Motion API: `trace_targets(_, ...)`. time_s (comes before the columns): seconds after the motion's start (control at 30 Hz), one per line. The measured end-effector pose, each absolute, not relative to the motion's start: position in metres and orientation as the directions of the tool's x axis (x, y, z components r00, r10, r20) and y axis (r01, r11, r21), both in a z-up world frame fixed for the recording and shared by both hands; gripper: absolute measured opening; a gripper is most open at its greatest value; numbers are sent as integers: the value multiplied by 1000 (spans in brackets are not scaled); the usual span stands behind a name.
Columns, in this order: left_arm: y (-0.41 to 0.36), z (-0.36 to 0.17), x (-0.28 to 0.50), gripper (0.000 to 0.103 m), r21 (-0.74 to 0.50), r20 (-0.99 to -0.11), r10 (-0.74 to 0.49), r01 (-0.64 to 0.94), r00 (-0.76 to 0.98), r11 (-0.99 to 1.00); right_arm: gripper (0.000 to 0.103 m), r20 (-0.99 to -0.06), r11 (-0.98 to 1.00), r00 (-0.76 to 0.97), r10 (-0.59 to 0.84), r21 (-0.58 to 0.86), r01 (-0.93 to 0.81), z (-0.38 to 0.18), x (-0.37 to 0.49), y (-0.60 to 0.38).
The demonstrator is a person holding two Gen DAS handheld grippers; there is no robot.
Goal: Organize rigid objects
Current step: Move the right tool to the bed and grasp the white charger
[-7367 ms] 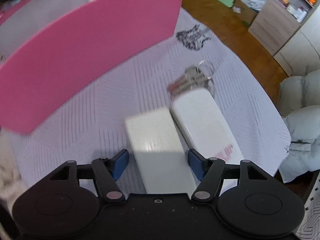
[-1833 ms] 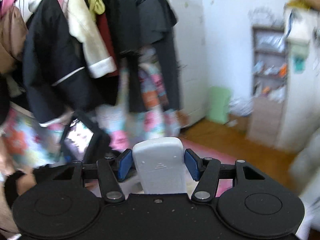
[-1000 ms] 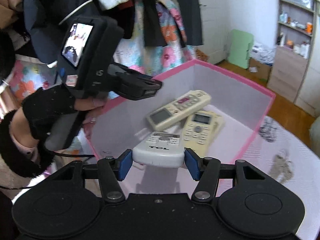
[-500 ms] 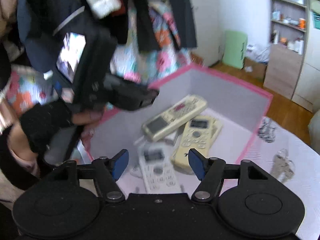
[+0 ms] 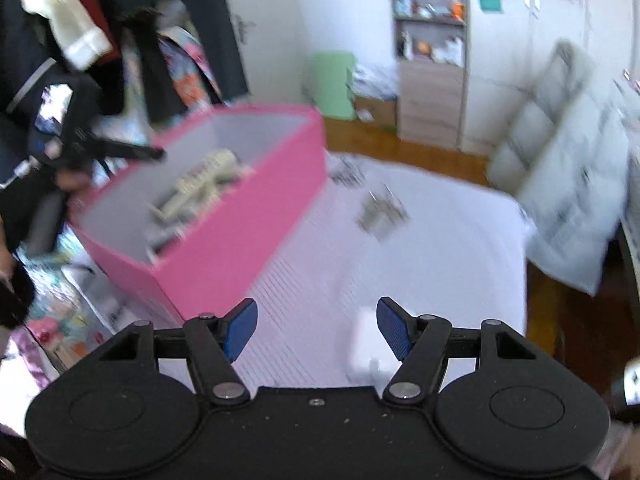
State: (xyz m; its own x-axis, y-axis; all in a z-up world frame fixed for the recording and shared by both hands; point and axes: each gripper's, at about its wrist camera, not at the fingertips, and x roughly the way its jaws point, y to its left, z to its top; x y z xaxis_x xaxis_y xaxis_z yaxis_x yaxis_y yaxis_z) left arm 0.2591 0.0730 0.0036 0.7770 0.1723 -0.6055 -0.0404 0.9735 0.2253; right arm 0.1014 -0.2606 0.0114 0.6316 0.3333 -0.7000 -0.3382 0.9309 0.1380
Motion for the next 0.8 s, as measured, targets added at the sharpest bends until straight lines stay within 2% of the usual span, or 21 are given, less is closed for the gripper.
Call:
trace_targets(0.3, 71, 5, 259, 9, 241, -605, 182, -40, 775, 970, 71, -734, 968, 648, 204, 54, -243, -31, 110, -264)
trace_targets(0.53, 70, 5, 260, 9, 244, -604, 183, -39, 776, 969, 71, -773, 970, 610, 174, 27, -243, -55, 138, -258)
trace_targets(0.57, 70, 5, 260, 9, 244, -604, 184, -39, 775, 969, 70, -781, 972, 603, 163, 23, -233, -59, 141, -258)
trace_targets(0.6, 70, 5, 260, 9, 243, -604, 183, -39, 776, 969, 62, -786, 975, 601, 148, 15, -221, -62, 142, -258)
trace_targets(0.63, 70, 5, 260, 9, 240, -604, 181, -39, 776, 970, 60, -779, 976, 609, 150, 19, -217, -63, 143, -259)
trace_targets(0.8, 69, 7, 259, 9, 237, -606, 173, -31, 777, 971, 60, -741, 976, 645, 188, 67, -208, -59, 136, -261)
